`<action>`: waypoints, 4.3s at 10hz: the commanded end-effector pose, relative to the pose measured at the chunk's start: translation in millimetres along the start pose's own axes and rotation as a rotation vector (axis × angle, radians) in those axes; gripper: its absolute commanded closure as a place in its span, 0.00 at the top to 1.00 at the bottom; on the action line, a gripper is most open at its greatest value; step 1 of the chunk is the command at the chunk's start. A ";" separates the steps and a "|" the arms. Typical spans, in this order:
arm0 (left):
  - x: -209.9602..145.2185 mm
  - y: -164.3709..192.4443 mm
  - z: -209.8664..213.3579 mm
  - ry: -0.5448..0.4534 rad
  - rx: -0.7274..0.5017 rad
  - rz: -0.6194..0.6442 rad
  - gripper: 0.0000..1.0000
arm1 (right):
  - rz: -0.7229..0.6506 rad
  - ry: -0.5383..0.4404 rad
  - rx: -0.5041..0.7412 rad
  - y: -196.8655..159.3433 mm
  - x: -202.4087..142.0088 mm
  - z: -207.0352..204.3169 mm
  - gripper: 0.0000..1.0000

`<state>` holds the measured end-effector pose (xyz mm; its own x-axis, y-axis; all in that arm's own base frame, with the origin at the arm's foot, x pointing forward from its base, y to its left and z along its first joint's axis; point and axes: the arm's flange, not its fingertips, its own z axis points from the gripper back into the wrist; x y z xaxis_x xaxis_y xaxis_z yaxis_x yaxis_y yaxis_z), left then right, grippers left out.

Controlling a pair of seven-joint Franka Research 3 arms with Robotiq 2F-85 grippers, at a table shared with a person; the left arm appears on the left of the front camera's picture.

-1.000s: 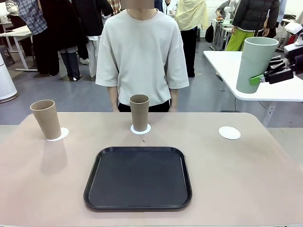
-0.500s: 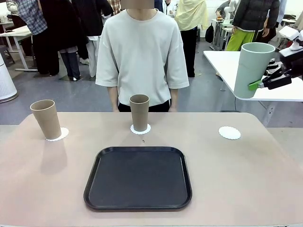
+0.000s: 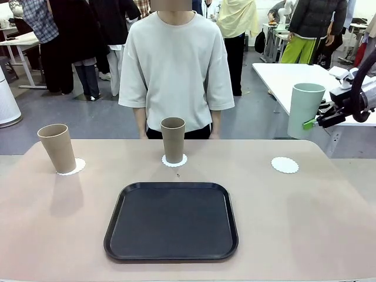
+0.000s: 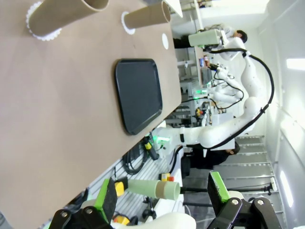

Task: Place coasters on the table and set cups on them.
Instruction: Take one Reusable plastic cup from the Flat Tray and place it on a coaster set by the human.

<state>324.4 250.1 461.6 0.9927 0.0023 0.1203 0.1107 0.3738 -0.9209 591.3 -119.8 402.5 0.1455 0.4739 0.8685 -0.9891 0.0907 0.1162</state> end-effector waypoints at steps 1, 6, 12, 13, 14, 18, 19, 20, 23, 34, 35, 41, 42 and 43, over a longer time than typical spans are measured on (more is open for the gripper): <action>-0.6 -4.1 0.7 -0.009 -0.005 0.016 1.00 | -0.051 0.010 0.060 -15.4 -11.3 -2.1 0.81; -0.6 -4.1 0.7 -0.009 -0.005 0.016 1.00 | -0.053 0.005 0.108 -8.1 -62.4 -26.2 0.81; -0.6 -4.1 0.7 -0.009 -0.005 0.016 1.00 | -0.066 -0.002 0.092 -11.7 -64.0 -27.7 0.81; -0.6 -4.1 0.7 -0.009 -0.005 0.016 1.00 | -0.044 -0.010 0.090 -11.5 -66.3 -26.1 0.81; -0.6 -4.1 0.7 -0.009 -0.005 0.016 1.00 | 0.024 -0.014 0.077 -15.0 -71.5 -34.6 0.81; -0.6 -4.1 0.7 -0.009 -0.005 0.016 1.00 | 0.108 -0.048 0.087 -19.5 -85.4 -54.3 0.81; -0.6 -4.1 0.7 -0.009 -0.005 0.016 1.00 | 0.113 -0.048 0.094 -19.0 -86.8 -58.0 0.81; -0.6 -4.1 0.7 -0.009 -0.005 0.016 1.00 | 0.123 -0.046 0.086 -20.9 -87.7 -58.7 0.81; -0.6 -4.1 0.7 -0.009 -0.005 0.016 1.00 | 0.152 -0.051 0.092 -22.4 -95.1 -60.8 0.81; -0.6 -4.1 0.7 -0.009 -0.005 0.016 1.00 | 0.123 -0.050 0.080 -43.2 -112.0 -71.6 0.81; -0.6 -4.1 0.7 -0.009 -0.005 0.016 1.00 | 0.121 -0.047 0.081 -43.5 -112.3 -71.5 0.81; -0.6 -4.1 0.7 -0.009 -0.005 0.016 1.00 | 0.097 -0.045 0.087 -47.3 -114.4 -69.6 0.81; -0.6 -4.1 0.7 -0.009 -0.005 0.016 1.00 | 0.091 -0.045 0.087 -48.8 -115.5 -69.4 0.81; -0.6 -4.1 0.7 -0.009 -0.005 0.016 1.00 | 0.087 -0.047 0.089 -49.8 -116.1 -69.0 0.81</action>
<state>324.4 250.0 461.5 0.9927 0.0022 0.1202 0.1107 0.3738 -0.9209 614.4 -118.4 260.3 0.0365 0.4548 0.8898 -0.9968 -0.0462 0.0645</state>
